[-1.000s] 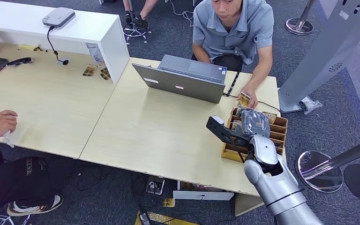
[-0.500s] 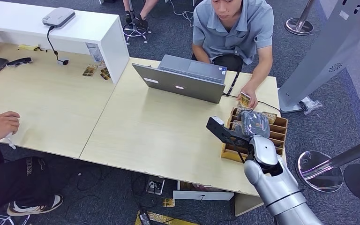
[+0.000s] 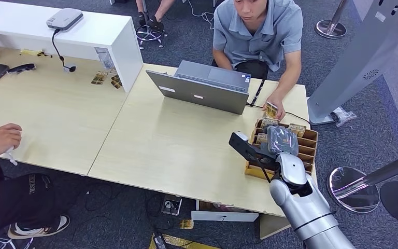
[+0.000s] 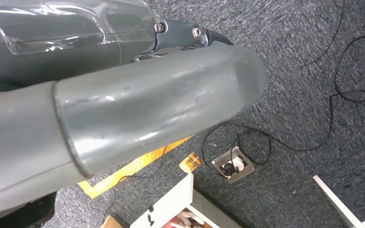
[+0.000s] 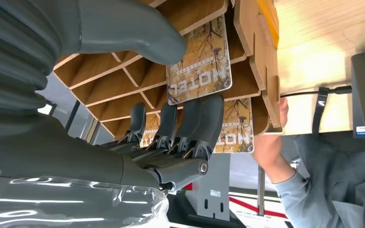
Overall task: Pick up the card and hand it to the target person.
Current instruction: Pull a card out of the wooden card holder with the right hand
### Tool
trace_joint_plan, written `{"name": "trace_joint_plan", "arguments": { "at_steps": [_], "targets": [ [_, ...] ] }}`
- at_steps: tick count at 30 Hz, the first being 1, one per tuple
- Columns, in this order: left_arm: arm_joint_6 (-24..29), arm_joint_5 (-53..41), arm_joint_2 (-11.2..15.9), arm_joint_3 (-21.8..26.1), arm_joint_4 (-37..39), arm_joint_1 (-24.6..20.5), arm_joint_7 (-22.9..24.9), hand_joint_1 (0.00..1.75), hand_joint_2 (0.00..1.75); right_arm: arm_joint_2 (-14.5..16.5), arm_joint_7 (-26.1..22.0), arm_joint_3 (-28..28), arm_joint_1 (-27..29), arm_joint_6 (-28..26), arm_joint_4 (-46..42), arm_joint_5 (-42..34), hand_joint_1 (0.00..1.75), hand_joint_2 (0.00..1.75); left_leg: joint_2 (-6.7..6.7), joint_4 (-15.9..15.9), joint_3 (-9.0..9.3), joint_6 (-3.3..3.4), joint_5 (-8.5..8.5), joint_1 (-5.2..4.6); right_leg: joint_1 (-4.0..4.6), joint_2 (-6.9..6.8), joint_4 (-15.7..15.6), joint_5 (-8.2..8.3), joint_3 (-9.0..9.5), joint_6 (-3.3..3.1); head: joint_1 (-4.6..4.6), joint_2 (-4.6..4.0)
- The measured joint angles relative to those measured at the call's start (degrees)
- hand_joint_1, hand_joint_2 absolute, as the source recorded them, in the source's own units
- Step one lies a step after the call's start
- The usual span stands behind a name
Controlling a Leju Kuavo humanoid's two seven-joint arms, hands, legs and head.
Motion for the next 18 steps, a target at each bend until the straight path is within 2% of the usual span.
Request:
{"name": "trace_joint_plan", "arguments": {
  "at_steps": [7,12,18],
  "targets": [
    [-0.01,0.01,0.00,0.00,0.01,0.00,-0.02,0.00,0.00,-0.01,-0.04,0.00,0.01,-0.08,0.92,0.01,1.05,1.75,0.00,0.00,0.00,0.00,0.00,0.00,0.00,0.00,0.00,0.00,0.00,0.00,0.01,0.00],
    [-0.02,0.02,0.00,0.00,0.02,0.00,-0.08,0.00,0.00,-0.01,-0.33,-0.01,0.02,-0.79,1.09,0.26,1.33,1.75,0.00,0.00,0.00,0.00,0.00,0.00,0.00,0.00,0.00,0.00,0.00,0.00,0.01,0.00],
    [0.11,0.12,-0.03,0.00,0.01,0.00,-0.25,0.00,0.00,-0.01,-0.63,-0.02,0.10,-2.23,1.09,0.91,1.33,1.75,0.01,0.00,0.01,0.00,0.00,0.00,0.00,0.01,0.00,0.00,0.00,0.00,0.01,0.00]
  ]
}}
